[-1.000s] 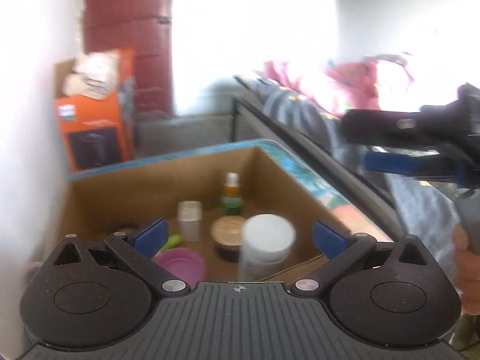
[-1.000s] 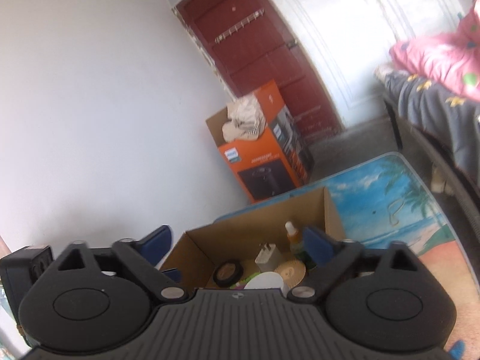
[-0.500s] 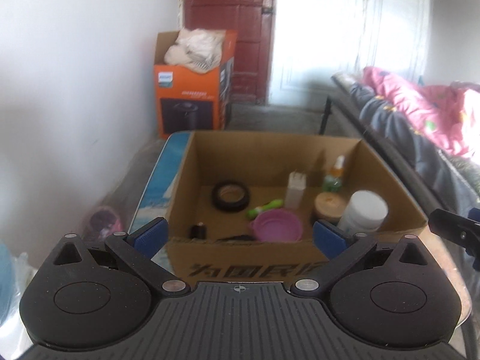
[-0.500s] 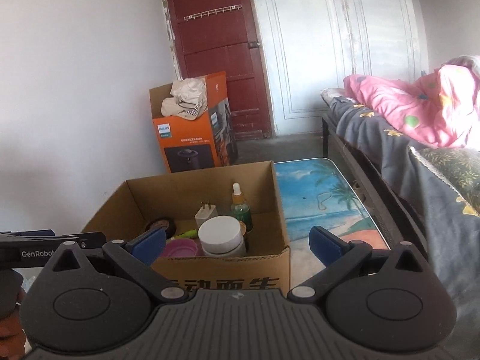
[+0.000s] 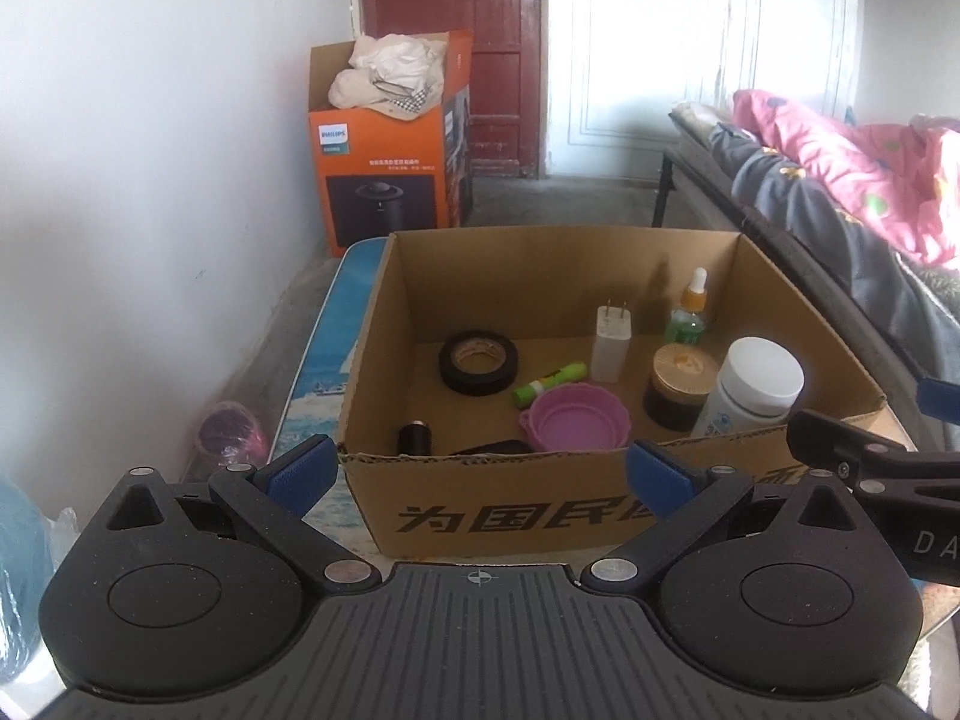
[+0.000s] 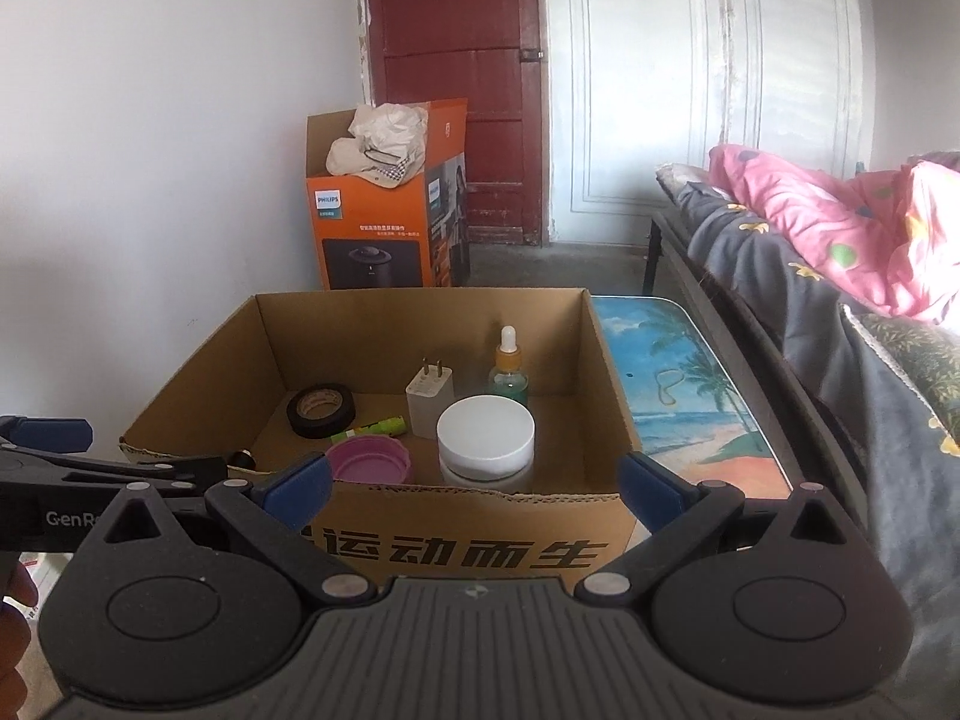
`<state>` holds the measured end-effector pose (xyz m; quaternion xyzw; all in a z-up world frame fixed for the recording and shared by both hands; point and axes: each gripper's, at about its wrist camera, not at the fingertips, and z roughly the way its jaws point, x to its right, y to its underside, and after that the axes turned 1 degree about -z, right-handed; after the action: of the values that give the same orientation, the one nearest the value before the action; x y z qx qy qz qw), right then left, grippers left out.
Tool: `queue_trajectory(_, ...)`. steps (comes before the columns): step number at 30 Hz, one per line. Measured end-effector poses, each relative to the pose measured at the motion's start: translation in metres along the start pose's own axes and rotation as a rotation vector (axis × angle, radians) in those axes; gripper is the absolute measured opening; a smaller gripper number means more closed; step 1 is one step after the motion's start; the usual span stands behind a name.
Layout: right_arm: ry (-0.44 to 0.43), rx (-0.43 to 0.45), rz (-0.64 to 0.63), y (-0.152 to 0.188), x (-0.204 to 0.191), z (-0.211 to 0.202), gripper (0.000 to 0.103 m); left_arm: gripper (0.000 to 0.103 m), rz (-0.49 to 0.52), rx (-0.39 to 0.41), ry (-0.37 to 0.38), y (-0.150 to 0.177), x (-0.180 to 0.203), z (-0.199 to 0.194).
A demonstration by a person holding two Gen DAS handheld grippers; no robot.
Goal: Organize rigid objects
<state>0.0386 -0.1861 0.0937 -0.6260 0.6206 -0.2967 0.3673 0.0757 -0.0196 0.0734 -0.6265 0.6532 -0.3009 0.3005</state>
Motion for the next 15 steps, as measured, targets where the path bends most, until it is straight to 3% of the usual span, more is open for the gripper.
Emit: queue_trajectory(15, 0.02, -0.028, 0.015, 0.0046, 0.0084, 0.0076, 0.103, 0.103, 0.013, -0.013, 0.008, -0.0012, 0.0041, 0.0007)
